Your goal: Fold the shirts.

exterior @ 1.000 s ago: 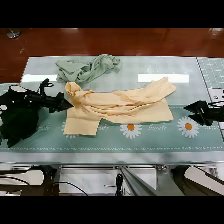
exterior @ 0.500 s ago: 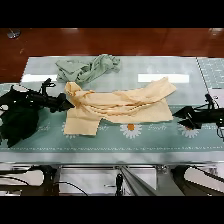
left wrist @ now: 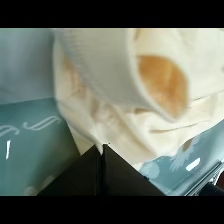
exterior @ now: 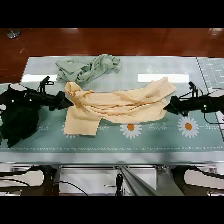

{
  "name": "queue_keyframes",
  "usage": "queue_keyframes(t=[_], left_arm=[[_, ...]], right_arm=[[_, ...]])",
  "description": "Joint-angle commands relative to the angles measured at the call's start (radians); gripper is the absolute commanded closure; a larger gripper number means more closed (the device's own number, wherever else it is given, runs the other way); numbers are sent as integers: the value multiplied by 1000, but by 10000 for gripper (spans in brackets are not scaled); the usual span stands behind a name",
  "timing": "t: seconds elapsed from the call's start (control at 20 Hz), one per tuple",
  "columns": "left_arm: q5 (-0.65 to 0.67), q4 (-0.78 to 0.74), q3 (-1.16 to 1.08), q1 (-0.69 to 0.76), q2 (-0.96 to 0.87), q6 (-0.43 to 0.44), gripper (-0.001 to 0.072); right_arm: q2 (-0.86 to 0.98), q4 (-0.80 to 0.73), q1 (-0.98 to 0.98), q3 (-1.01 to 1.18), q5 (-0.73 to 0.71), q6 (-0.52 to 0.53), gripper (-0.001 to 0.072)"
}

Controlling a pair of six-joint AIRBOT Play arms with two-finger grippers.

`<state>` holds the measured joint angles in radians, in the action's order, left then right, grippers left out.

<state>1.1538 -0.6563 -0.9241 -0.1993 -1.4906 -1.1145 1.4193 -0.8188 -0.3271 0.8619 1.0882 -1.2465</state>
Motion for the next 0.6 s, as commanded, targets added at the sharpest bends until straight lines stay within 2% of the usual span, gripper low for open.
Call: queue_keyframes(t=[0.0, 0.15, 0.2, 0.35, 0.55], left_arm=[[-4, 82, -95, 0, 112, 6, 687], [-131, 284, -290, 0, 299, 7, 688], [-194, 298, -366, 0, 370, 7, 687], [-310, 182, -544, -8, 558, -1, 688], [-309, -62, -661, -8, 769, -104, 688]], right_arm=[[-36, 17, 48, 209, 103, -20, 678], [-148, 9, 50, 586, 126, -88, 679], [-188, -17, 50, 711, 125, -110, 678], [-362, -173, 50, 967, 132, -198, 678], [-640, -306, 50, 1002, 150, -254, 678]])
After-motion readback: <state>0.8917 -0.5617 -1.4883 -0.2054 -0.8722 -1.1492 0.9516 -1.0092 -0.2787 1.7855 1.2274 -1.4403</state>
